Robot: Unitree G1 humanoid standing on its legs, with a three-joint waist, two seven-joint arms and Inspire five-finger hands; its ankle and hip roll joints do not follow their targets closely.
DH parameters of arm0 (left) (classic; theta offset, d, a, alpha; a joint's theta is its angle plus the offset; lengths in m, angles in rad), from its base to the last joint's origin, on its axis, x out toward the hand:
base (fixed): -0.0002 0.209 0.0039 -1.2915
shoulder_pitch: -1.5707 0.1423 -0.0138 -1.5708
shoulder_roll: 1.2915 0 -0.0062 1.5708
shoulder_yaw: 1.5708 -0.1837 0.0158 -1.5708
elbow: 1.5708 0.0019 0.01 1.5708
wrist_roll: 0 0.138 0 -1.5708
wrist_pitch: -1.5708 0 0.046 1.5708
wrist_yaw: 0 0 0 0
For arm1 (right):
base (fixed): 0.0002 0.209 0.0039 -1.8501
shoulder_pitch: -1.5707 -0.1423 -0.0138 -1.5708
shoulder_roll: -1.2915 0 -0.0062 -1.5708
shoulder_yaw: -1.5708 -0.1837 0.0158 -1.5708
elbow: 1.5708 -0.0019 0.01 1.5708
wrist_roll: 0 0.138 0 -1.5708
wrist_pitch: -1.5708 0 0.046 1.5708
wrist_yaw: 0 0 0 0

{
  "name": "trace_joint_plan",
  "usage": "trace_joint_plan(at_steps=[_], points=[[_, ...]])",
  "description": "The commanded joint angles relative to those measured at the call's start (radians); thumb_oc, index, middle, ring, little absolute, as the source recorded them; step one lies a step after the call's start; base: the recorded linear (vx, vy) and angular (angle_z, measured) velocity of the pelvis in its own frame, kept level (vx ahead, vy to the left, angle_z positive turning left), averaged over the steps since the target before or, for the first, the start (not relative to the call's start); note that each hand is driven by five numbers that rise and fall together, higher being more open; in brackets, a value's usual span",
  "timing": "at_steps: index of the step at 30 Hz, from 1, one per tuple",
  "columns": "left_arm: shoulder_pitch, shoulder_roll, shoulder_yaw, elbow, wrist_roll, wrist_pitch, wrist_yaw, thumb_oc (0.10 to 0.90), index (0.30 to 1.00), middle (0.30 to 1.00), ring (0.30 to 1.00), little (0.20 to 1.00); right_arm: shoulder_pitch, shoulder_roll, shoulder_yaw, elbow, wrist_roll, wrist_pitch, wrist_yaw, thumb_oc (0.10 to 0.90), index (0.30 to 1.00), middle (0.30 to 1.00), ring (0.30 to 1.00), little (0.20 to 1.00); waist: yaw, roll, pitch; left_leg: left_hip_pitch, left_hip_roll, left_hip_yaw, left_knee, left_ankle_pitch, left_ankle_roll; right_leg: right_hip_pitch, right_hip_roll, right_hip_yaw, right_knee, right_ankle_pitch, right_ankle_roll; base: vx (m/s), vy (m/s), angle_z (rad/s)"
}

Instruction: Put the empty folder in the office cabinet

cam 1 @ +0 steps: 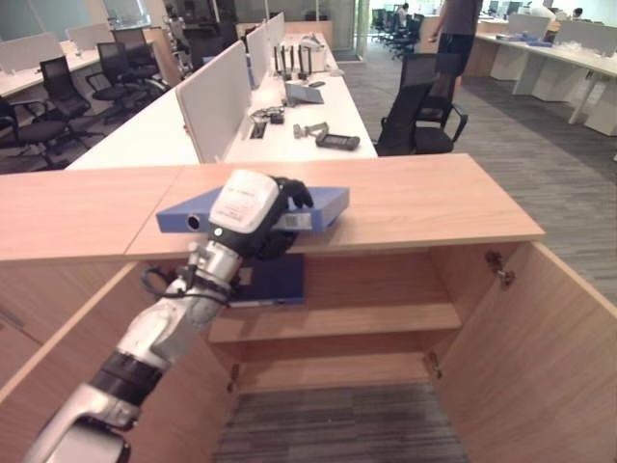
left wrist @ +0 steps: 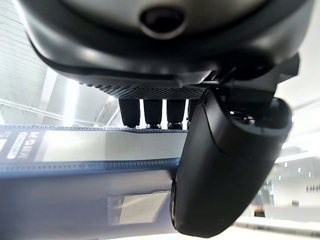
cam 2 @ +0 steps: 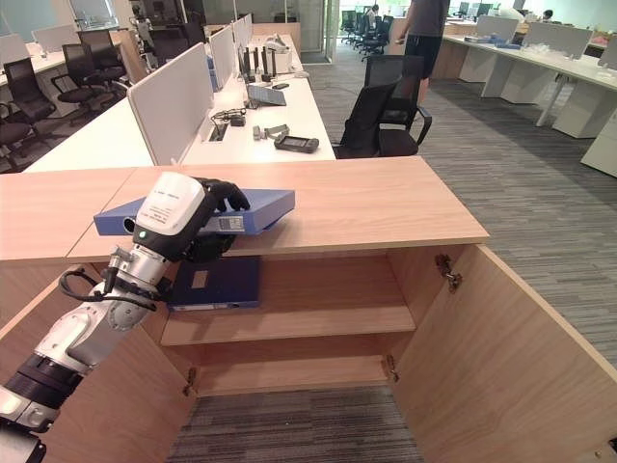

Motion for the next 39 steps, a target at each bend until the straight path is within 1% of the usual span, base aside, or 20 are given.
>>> trace_joint_plan(at_steps=[1,2,10,15,16,17,18,19,20,21,22,23,25,26,27,28,32,35,38,39], points=[[-0.205,0.02,0.158,-0.054,-0.095,-0.018,0.086,0.4,0.3,0.3,0.3,0.3,-0.099,-0.028,-0.015,0.022,0.042,-0.026,-0.006,0.8,0.9,0.9,0.9,0.9,0.003,0.028,0.051,0.065,-0.002,-0.022,-0.002,-0.107,-0.024,0.091,-0.01,-0.031,0.041,-0.179,0.058,-0.03,-0.004,0.06],[-0.205,0.022,0.193,-0.087,-0.124,-0.026,0.098,0.4,0.3,0.3,0.3,0.3,-0.102,-0.024,-0.011,0.02,0.041,-0.026,-0.003,0.8,0.9,0.9,0.9,0.9,0.009,0.029,0.05,0.063,-0.002,-0.024,-0.002,-0.106,-0.024,0.093,-0.011,-0.033,0.04,-0.179,0.057,-0.01,0.001,0.08],[-0.204,0.037,0.286,-0.163,-0.218,-0.049,0.12,0.4,0.3,0.3,0.3,0.3,-0.113,-0.026,0.011,0.02,0.026,-0.023,0.009,0.8,0.9,0.9,0.9,0.9,0.018,0.031,0.046,0.061,-0.004,-0.028,-0.002,-0.102,-0.024,0.095,-0.012,-0.037,0.04,-0.179,0.053,-0.01,0.0,0.02],[-0.212,0.072,0.355,-0.23,-0.364,-0.091,0.141,0.4,0.3,0.3,0.3,0.3,-0.122,-0.038,0.025,0.015,0.016,-0.019,0.018,0.8,0.9,0.9,0.9,0.9,0.028,0.032,0.041,0.054,-0.006,-0.035,-0.002,-0.096,-0.023,0.091,-0.013,-0.04,0.042,-0.176,0.052,-0.03,-0.006,0.07],[-0.212,0.073,0.369,-0.244,-0.445,-0.117,0.127,0.4,0.3,0.3,0.3,0.3,-0.124,-0.044,0.025,0.012,0.014,-0.018,0.022,0.8,0.9,0.9,0.9,0.9,0.031,0.033,0.043,0.048,-0.007,-0.034,-0.002,-0.083,-0.023,0.087,-0.014,-0.044,0.046,-0.167,0.05,-0.02,0.0,0.05],[-0.212,0.074,0.371,-0.244,-0.447,-0.118,0.125,0.4,0.3,0.3,0.3,0.3,-0.124,-0.044,0.026,0.012,0.014,-0.018,0.022,0.8,0.9,0.9,0.9,0.9,0.031,0.033,0.04,0.053,-0.007,-0.036,-0.002,-0.095,-0.024,0.093,-0.013,-0.042,0.043,-0.176,0.052,-0.07,-0.008,0.05],[-0.208,0.075,0.381,-0.267,-0.57,-0.158,0.075,0.4,0.3,0.3,0.3,0.3,-0.127,-0.053,0.024,0.008,0.013,-0.015,0.031,0.8,0.9,0.9,0.9,0.9,0.034,0.033,0.041,0.047,-0.008,-0.037,-0.002,-0.082,-0.023,0.088,-0.014,-0.045,0.044,-0.167,0.05,0.02,-0.005,0.03],[-0.206,0.075,0.384,-0.268,-0.575,-0.159,0.071,0.4,0.3,0.3,0.3,0.3,-0.127,-0.054,0.025,0.008,0.013,-0.015,0.031,0.8,0.9,0.9,0.9,0.9,0.034,0.034,0.039,0.051,-0.008,-0.039,-0.002,-0.094,-0.024,0.094,-0.014,-0.043,0.041,-0.176,0.051,-0.06,-0.005,0.03],[-0.2,0.074,0.39,-0.28,-0.643,-0.178,0.044,0.4,0.3,0.3,0.3,0.3,-0.129,-0.058,0.024,0.005,0.013,-0.012,0.036,0.8,0.9,0.9,0.9,0.9,0.035,0.035,0.042,0.047,-0.007,-0.038,-0.002,-0.082,-0.023,0.089,-0.015,-0.045,0.042,-0.166,0.05,0.03,0.006,0.04],[-0.199,0.075,0.393,-0.28,-0.648,-0.179,0.04,0.4,0.3,0.3,0.3,0.3,-0.129,-0.058,0.025,0.005,0.013,-0.012,0.037,0.8,0.9,0.9,0.9,0.9,0.034,0.035,0.039,0.052,-0.007,-0.04,-0.002,-0.093,-0.024,0.095,-0.014,-0.043,0.038,-0.174,0.052,-0.07,0.0,0.07],[-0.182,0.077,0.403,-0.291,-0.789,-0.201,-0.031,0.4,0.3,0.3,0.3,0.3,-0.132,-0.068,0.024,0.0,0.011,-0.009,0.044,0.8,0.9,0.9,0.9,0.9,0.037,0.038,0.041,0.046,-0.007,-0.039,-0.002,-0.08,-0.024,0.09,-0.015,-0.046,0.035,-0.162,0.049,0.02,-0.001,0.05],[-0.175,0.085,0.404,-0.297,-0.847,-0.209,-0.065,0.4,0.3,0.3,0.3,0.3,-0.134,-0.072,0.025,-0.001,0.009,-0.007,0.047,0.8,0.9,0.9,0.9,0.9,0.04,0.04,0.038,0.052,-0.006,-0.041,-0.002,-0.093,-0.025,0.098,-0.014,-0.046,0.028,-0.17,0.051,-0.03,-0.004,0.04],[-0.15,0.106,0.423,-0.322,-0.978,-0.225,-0.152,0.4,0.3,0.3,0.3,0.3,-0.137,-0.079,0.033,-0.005,-0.005,-0.001,0.061,0.8,0.9,0.9,0.9,0.9,0.045,0.041,0.038,0.049,-0.007,-0.041,-0.002,-0.09,-0.025,0.097,-0.013,-0.044,0.023,-0.167,0.05,0.0,0.0,0.0],[-0.149,0.106,0.424,-0.322,-0.979,-0.225,-0.153,0.4,0.3,0.3,0.3,0.3,-0.137,-0.079,0.034,-0.005,-0.005,-0.001,0.061,0.8,0.9,0.9,0.9,0.9,0.044,0.041,0.038,0.051,-0.007,-0.041,-0.002,-0.092,-0.025,0.098,-0.013,-0.045,0.023,-0.168,0.05,0.0,0.0,0.0],[-0.133,0.118,0.432,-0.338,-1.083,-0.23,-0.214,0.4,0.3,0.3,0.3,0.3,-0.142,-0.083,0.04,-0.003,-0.015,0.004,0.07,0.8,0.9,0.9,0.9,0.9,0.05,0.042,0.039,0.05,-0.006,-0.041,-0.002,-0.09,-0.026,0.098,-0.013,-0.045,0.022,-0.168,0.05,0.0,0.0,0.0],[-0.125,0.117,0.434,-0.35,-1.144,-0.233,-0.248,0.4,0.3,0.3,0.3,0.3,-0.143,-0.084,0.043,-0.002,-0.019,0.006,0.075,0.8,0.9,0.9,0.9,0.9,0.053,0.042,0.039,0.05,-0.006,-0.042,-0.002,-0.089,-0.027,0.1,-0.013,-0.044,0.022,-0.169,0.05,0.0,0.0,0.0],[-0.086,0.121,0.443,-0.381,-1.343,-0.224,-0.367,0.4,0.3,0.3,0.3,0.3,-0.152,-0.087,0.056,0.003,-0.031,0.008,0.089,0.8,0.9,0.9,0.9,0.9,0.06,0.043,0.038,0.049,-0.008,-0.048,-0.002,-0.089,-0.026,0.106,-0.012,-0.047,0.021,-0.171,0.048,0.0,0.0,0.0],[-0.05,0.122,0.42,-0.427,-1.447,-0.202,-0.436,0.4,0.3,0.3,0.3,0.3,-0.165,-0.085,0.069,0.012,-0.044,0.011,0.091,0.8,0.9,0.9,0.9,0.9,0.066,0.044,0.04,0.048,-0.009,-0.058,-0.002,-0.087,-0.025,0.109,-0.011,-0.051,0.023,-0.173,0.045,-0.01,-0.006,0.04],[-0.03,0.112,0.402,-0.454,-1.481,-0.19,-0.459,0.4,0.3,0.3,0.3,0.3,-0.173,-0.085,0.076,0.018,-0.053,0.013,0.089,0.8,0.9,0.9,0.9,0.9,0.068,0.044,0.042,0.046,-0.008,-0.062,-0.002,-0.086,-0.025,0.109,-0.011,-0.053,0.025,-0.174,0.043,-0.01,-0.002,0.08],[-0.019,0.099,0.378,-0.487,-1.525,-0.169,-0.491,0.4,0.3,0.3,0.3,0.3,-0.179,-0.085,0.081,0.019,-0.06,0.014,0.09,0.8,0.9,0.9,0.9,0.9,0.07,0.042,0.045,0.045,-0.008,-0.065,-0.002,-0.087,-0.023,0.109,-0.011,-0.053,0.028,-0.175,0.043,0.0,0.0,0.0]])
